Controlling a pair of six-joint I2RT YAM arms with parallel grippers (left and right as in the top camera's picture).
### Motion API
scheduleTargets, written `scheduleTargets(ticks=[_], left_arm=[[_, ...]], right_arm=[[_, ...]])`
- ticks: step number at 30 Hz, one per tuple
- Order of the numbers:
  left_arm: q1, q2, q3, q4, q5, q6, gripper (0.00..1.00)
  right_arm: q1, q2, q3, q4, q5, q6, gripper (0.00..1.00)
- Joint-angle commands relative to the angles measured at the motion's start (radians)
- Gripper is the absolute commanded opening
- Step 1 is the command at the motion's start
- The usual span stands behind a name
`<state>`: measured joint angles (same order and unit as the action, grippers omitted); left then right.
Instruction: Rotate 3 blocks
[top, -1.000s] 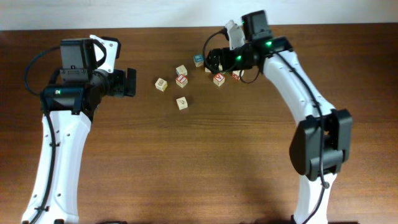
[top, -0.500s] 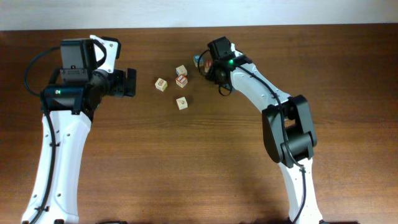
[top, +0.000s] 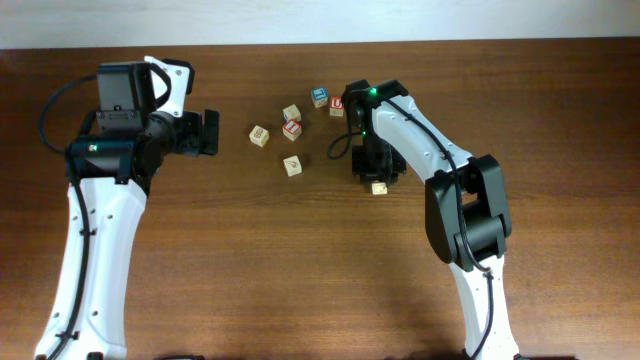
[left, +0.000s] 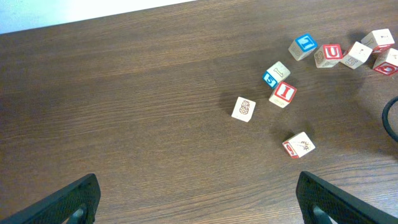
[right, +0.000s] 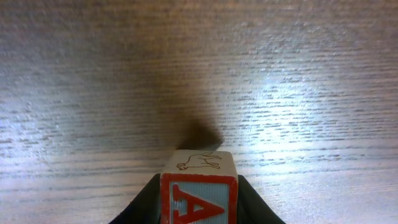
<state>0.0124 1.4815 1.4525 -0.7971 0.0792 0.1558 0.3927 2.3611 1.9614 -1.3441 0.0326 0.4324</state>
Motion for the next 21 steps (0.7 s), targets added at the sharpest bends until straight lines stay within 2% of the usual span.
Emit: scheduleTargets(ticks=[1,3,6,8,9,12,14,16,19,20,21], left_arm=[[-0.003,0.003,0.021,0.002,0.011,-0.008,0.99],[-0.003,0.003,0.021,0.002,0.011,-0.008,0.99],[-0.003,0.003,0.021,0.002,0.011,-0.008,0.99],[-0.003,0.003,0.021,0.002,0.011,-0.008,0.99],[-0.003,0.003,0.021,0.002,0.011,-0.008,0.99],[-0.003,0.003,0.021,0.002,0.011,-0.008,0.99],[-0.003,0.003,0.021,0.002,0.011,-0.008,0.99],[-0.003,0.003,0.021,0.002,0.011,-0.008,0.99],[-0.003,0.003,0.021,0.002,0.011,-0.008,0.99],[-0.003,0.003,0.021,0.002,0.011,-0.008,0.99],[-0.003,0.003,0.021,0.002,0.011,-0.008,0.99]], right_arm=[[0.006,0.004,-0.003,-0.007,-0.016,-0.043,0.47],[0.005,0.004,0.065,-0.035,-0.029,-0.102,0.57],[0.008,0.004,0.266,-0.06,-0.079,-0.169,0.59],[0.023,0.006,0.283,0.112,-0.322,-0.249,0.61],[0.05,0.019,0.256,0.219,-0.341,-0.249,0.61],[0.127,0.072,0.243,0.312,-0.331,-0.257,0.64],[0.187,0.109,0.242,0.354,-0.201,-0.264,0.66],[0.224,0.147,0.242,0.375,-0.103,-0.261,0.66],[0.23,0.172,0.241,0.386,-0.099,-0.26,0.64],[0.23,0.176,0.241,0.384,-0.099,-0.26,0.55],[0.23,0.176,0.241,0.383,-0.099,-0.26,0.5]])
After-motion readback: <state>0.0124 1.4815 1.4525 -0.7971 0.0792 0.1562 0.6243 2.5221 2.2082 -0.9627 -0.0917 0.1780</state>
